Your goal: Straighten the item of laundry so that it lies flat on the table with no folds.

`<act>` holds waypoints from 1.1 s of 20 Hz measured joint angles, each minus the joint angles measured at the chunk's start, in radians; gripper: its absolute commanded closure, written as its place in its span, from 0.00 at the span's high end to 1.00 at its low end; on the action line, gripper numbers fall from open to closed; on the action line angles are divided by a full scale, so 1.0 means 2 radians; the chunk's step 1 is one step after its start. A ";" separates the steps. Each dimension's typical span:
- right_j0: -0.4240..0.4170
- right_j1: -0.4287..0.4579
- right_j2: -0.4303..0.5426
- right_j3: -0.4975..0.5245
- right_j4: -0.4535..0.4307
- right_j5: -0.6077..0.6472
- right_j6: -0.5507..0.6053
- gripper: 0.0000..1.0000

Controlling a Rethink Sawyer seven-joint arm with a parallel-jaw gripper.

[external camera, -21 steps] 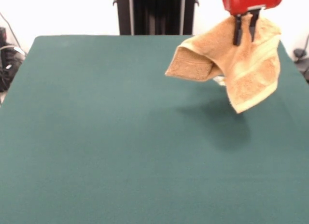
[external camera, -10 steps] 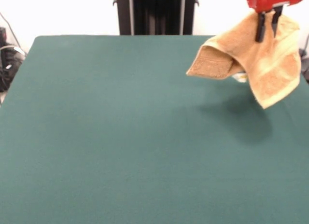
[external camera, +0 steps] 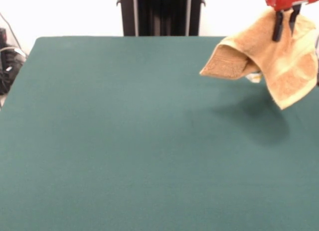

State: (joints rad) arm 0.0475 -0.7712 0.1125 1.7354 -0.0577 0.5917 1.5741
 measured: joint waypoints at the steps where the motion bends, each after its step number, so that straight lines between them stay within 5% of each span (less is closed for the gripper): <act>1: 0.003 0.001 -0.001 -0.001 0.001 0.000 0.000 0.00; 22: 0.111 0.034 -0.058 -0.060 0.045 0.000 0.043 0.00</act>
State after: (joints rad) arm 0.2698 -0.7036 -0.0031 1.6148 0.0322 0.5917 1.6604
